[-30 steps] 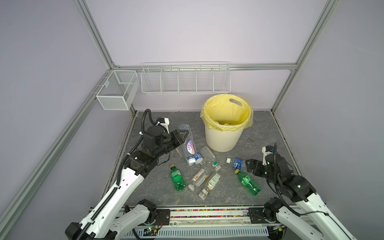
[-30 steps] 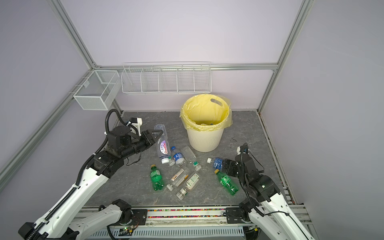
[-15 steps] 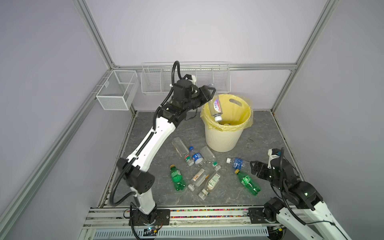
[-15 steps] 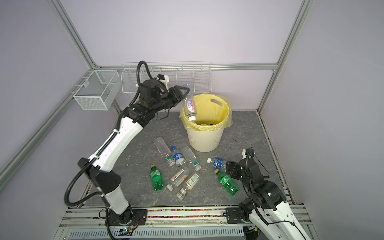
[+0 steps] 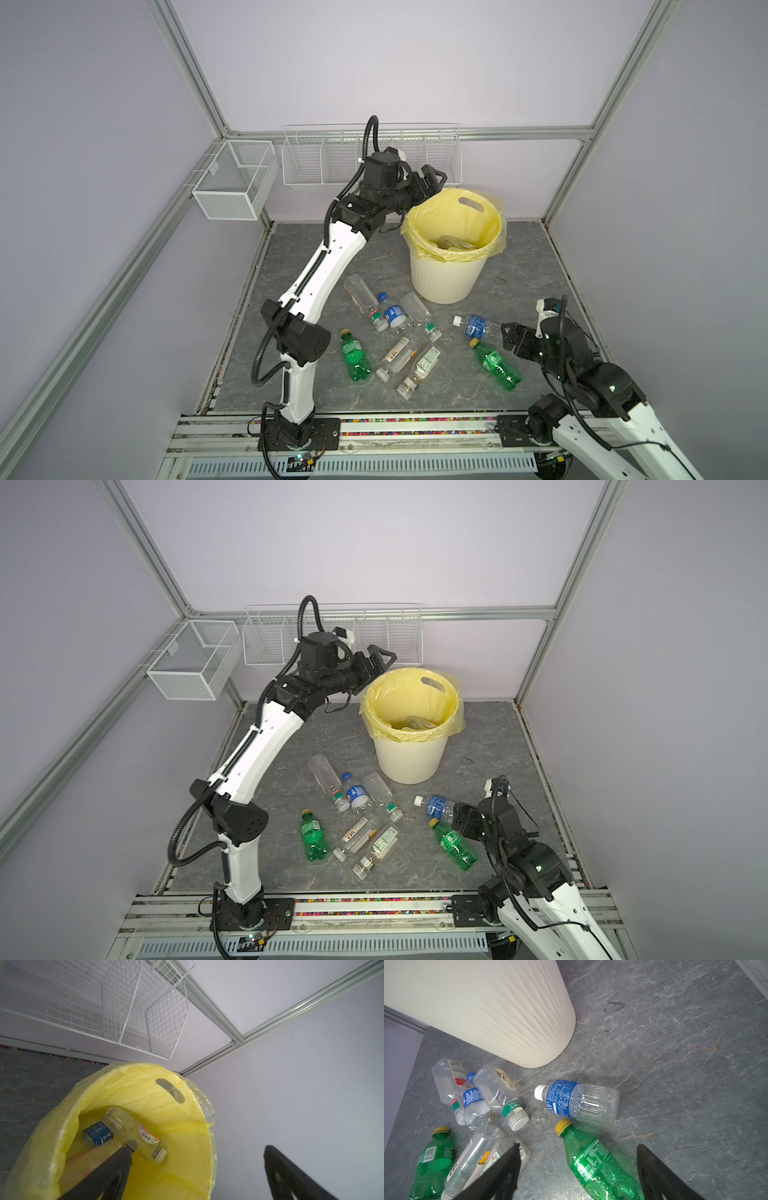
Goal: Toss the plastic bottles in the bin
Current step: 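Open the left gripper to drop the crushed bottle into the bin, then withdraw the left gripper from the bin back over the bottles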
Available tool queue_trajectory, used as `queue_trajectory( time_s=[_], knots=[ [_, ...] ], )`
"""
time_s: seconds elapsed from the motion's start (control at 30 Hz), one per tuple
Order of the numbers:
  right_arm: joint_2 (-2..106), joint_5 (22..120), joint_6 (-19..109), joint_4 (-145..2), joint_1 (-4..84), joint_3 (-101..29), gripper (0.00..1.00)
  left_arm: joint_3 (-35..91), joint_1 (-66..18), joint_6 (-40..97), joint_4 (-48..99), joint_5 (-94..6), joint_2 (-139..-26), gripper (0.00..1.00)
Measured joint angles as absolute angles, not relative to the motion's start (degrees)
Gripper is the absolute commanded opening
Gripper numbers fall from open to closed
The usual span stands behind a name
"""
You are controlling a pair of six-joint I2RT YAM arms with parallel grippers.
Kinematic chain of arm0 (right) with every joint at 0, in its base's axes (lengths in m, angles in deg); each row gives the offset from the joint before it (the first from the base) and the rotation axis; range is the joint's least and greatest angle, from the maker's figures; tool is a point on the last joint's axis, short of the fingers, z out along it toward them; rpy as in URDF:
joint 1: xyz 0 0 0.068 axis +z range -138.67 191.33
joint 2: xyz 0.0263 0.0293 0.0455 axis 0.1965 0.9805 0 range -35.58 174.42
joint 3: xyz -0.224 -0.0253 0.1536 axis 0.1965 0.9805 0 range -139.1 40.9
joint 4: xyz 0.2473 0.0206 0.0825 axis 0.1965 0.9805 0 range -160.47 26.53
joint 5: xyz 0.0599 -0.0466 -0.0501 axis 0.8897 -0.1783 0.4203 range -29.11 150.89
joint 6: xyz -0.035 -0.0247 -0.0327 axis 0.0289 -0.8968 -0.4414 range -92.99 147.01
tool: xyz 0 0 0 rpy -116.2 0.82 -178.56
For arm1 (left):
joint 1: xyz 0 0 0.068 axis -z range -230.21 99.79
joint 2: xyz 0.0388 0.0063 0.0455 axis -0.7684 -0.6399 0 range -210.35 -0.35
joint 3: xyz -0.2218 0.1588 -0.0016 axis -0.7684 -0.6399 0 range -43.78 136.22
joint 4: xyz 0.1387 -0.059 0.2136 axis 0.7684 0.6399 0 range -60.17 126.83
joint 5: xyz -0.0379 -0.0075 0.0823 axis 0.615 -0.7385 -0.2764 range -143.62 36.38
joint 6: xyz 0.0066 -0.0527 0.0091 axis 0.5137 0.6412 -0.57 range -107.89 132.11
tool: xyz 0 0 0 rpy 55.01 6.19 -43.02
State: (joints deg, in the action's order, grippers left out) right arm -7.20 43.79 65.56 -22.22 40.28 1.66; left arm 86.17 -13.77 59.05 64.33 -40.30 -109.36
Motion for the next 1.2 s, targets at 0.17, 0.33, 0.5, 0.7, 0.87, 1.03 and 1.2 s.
queue_trajectory(
  time_s=[0.17, 0.33, 0.5, 0.7, 0.87, 1.03, 1.2],
  knots=[
    [-6.54, 43.76, 65.56, -22.22, 40.28, 1.66, 0.88, 73.87, -13.7, 55.66, 61.4, -42.83, -94.45, 0.99],
    [-6.54, 43.59, 65.6, -22.11, 40.28, 1.66, 0.88, 60.25, -13.72, 51.77, 60.57, -47.49, -83.94, 0.99],
    [-6.78, 42.98, 66.08, -21.78, 40.28, 1.66, 0.88, 50.13, -14.9, 49.5, 62.95, -49.98, -79.74, 0.99],
    [-6.39, 42.85, 66.67, -21.67, 40.28, 1.66, 0.88, 41.13, -18.99, 48.08, 65.6, -50.18, -73.71, 0.99],
    [-4.71, 42.87, 67.35, -20.56, 40.28, 1.59, 0.88, 35.62, -22.4, 45.91, 67.41, -50.64, -65.78, 0.99],
    [-4.64, 42.65, 68.51, -19.7, 40.28, 1.24, 0.88, 34.94, -23.28, 43.79, 70.93, -51.49, -62.54, 0.99],
    [-4.51, 42.45, 70.37, -18.81, 40.28, 0.61, 0.88, 32.45, -23.28, 42.13, 73.99, -51.25, -61.16, 0.99]
  ],
)
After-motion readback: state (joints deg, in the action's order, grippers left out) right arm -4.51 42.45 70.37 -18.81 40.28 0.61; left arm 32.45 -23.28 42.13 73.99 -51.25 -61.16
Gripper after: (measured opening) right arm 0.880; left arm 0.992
